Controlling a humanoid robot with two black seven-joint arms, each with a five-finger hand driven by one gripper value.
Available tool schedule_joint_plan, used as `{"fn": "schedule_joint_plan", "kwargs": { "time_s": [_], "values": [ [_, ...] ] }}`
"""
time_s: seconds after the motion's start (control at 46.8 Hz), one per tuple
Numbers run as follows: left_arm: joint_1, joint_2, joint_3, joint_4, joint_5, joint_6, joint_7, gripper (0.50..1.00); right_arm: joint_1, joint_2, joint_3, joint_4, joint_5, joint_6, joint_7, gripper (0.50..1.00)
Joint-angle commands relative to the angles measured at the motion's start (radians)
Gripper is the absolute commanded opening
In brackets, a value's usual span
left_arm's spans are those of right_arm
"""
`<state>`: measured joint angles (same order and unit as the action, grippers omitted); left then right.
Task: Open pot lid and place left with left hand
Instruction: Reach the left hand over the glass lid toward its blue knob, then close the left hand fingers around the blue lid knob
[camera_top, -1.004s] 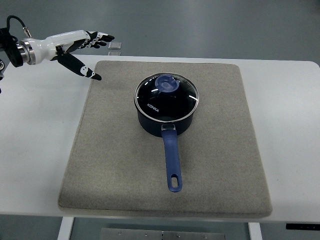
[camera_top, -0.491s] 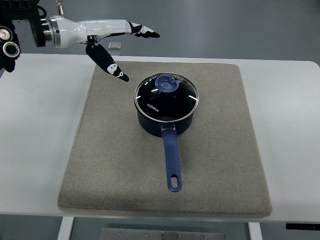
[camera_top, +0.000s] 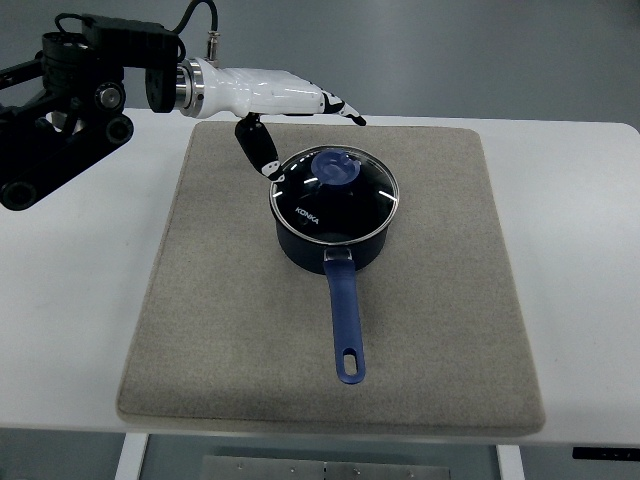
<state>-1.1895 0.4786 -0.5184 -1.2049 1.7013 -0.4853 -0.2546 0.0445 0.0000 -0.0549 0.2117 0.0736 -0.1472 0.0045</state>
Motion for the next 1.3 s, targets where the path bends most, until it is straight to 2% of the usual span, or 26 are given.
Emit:
{"fn": "schedule_joint_plan", "kwargs": {
  "time_s": [0.0,0.256,0.427,0.641,0.79,1.174,1.281],
  "values": [
    [-0.001,-0.026,0.0,0.024,0.035,0.001,0.003,0.984,0.0,0.0,0.0,0.0,0.0,0.0,0.0,0.915],
    [0.007,-0.066,0.001,0.039,0.046,0.001,0.009,0.979,0.0,0.0,0.0,0.0,0.0,0.0,0.0,0.915],
    [0.007,-0.08,0.001,0.051,0.069,0.001,0.044,0.969,0.0,0.0,0.0,0.0,0.0,0.0,0.0,0.915],
    [0.007,-0.089,0.001,0.05,0.075,-0.004,0.069,0.93,0.0,0.0,0.0,0.0,0.0,0.0,0.0,0.915],
    [0.007,-0.091,0.001,0.048,0.075,-0.01,0.069,0.859,0.0,0.0,0.0,0.0,0.0,0.0,0.0,0.915],
    [0.002,-0.103,0.029,0.05,0.077,-0.009,0.069,0.853,0.0,0.0,0.001,0.0,0.0,0.0,0.0,0.915],
    [0.002,-0.103,0.031,0.05,0.08,-0.009,0.071,0.823,0.0,0.0,0.001,0.0,0.0,0.0,0.0,0.915]
  ]
}}
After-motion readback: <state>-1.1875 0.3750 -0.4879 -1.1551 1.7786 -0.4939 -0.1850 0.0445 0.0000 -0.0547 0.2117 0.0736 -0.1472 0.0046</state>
